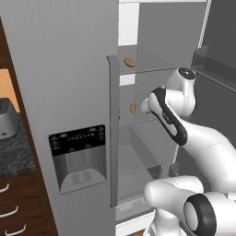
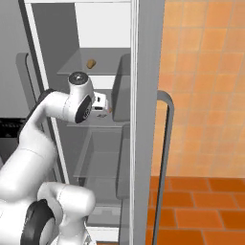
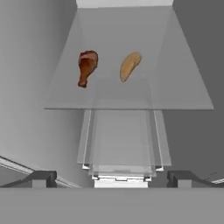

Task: Place one sweet potato and one chicken drumstick in each tupperware on the nearby counter, to pack two identical lunches.

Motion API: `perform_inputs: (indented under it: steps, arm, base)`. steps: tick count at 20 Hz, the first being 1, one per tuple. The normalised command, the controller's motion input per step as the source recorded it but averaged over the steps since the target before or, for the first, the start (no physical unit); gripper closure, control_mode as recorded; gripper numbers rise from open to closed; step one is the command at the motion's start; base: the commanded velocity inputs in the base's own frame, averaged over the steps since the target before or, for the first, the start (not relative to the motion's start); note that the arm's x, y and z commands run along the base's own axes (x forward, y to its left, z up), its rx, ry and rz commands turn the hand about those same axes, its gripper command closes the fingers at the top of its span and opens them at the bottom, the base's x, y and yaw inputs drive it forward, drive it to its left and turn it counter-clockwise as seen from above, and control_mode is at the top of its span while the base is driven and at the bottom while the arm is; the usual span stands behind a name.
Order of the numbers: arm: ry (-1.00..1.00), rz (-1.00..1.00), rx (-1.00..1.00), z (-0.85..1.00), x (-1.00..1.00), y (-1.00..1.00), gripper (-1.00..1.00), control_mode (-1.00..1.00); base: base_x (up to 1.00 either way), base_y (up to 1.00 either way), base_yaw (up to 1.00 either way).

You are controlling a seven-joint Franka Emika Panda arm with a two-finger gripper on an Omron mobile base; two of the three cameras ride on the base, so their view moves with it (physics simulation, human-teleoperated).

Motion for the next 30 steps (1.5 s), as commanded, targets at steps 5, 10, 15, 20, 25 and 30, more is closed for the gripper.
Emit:
perform_inputs:
  steps: [5,10,15,20,25,30]
  arm:
    - [0.00,-0.01,0.09,-0.48,0.80,0.02,-1.00,-1.00]
    - [0.00,0.00,0.00,-0.72,0.97,0.00,-1.00,-1.00]
    - [0.00,0.00,0.00,-0.32,0.64,0.00,-1.00,-1.00]
    - [-0.01,0.00,0.00,-0.05,0.85,0.07,-1.00,-1.00]
    - [-0.09,0.00,0.00,-0.31,0.83,0.27,-1.00,-1.00]
    - [0.00,0.00,0.00,-0.18,0.76,0.00,-1.00,-1.00]
  base:
    - [0.00,0.00,0.00]
    - [0.00,0.00,0.00]
    - [0.00,0.00,0.00]
    - [0.00,0.00,0.00]
    - [0.00,0.00,0.00]
    - [0.00,0.00,0.00]
